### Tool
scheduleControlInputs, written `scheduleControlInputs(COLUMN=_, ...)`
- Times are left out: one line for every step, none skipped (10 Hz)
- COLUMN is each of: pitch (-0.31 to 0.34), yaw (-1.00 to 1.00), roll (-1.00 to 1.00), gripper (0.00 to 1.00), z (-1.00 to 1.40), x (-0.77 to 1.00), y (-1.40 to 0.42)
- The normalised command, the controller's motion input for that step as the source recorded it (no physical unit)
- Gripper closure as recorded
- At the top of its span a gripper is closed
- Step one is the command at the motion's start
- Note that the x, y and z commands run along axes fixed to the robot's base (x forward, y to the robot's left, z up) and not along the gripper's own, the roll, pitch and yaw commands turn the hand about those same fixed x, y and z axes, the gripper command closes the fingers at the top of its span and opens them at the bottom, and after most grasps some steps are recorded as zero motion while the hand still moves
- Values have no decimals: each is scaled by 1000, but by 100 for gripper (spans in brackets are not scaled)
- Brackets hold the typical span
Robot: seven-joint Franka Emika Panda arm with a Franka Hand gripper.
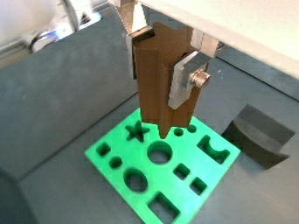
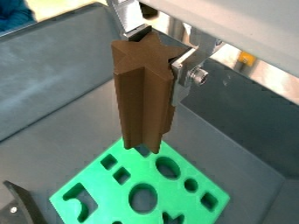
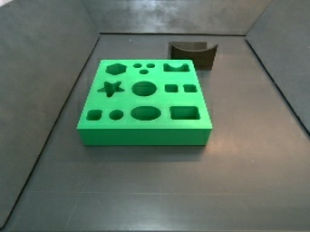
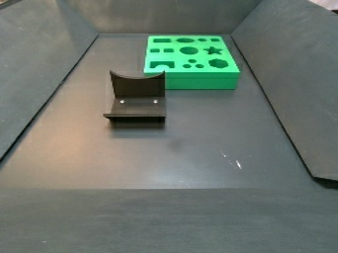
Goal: Insert the star object.
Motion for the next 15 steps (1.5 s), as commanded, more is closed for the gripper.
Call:
scheduleControlInputs(pitch=0, yaw=-797, roll=-111, gripper=100, z=-1000, x=-380, y=286)
scheduleControlInputs(pitch=0, yaw=-754, roll=-109, gripper=100, z=-1000, x=-426, y=314)
scheduleControlInputs(pitch=0, yaw=-740, roll=-110, gripper=100, z=-1000, x=-446, y=326)
scheduleControlInputs(pitch=0, yaw=-723, roll=-116, gripper=100, z=-1000, x=-466, y=340)
scheduleControlInputs(pitch=0, yaw=-720, roll=-117, gripper=100, z=-1000, x=-466, y=340)
scheduleControlInputs(pitch=0, yaw=-689, roll=-110, gripper=100, z=-1000, x=-489, y=366)
scheduleControlInputs(pitch=-1, yaw=-620, roll=-117, gripper=100, z=-1000, x=-589, y=403)
scheduleControlInputs(pitch=-19, yaw=-666, roll=-113, gripper=100, z=-1000, x=-569, y=337)
scheduleControlInputs(pitch=-169, yaw=-794, roll=-147, gripper=100, z=-683, x=-291, y=0)
scheduleControlInputs(pitch=-269, yaw=-777, roll=-11, gripper=100, z=-651, x=-17, y=-303)
scheduleControlInputs(pitch=-260, yaw=-591, roll=0, gripper=100, z=-651, x=0, y=-506)
scheduleControlInputs(pitch=-153, yaw=-229, roll=81, gripper=100, z=-529, x=0, y=-577)
scheduleControlInputs(pitch=-126, yaw=-51, roll=1, gripper=100, z=-351, x=-223, y=-163)
scheduleControlInputs(pitch=-110, yaw=-83, roll=0, gripper=100, z=-191, x=-380, y=0)
scheduleControlInputs(pitch=-59, yaw=0, roll=0, gripper=100, z=-260, x=-297, y=260)
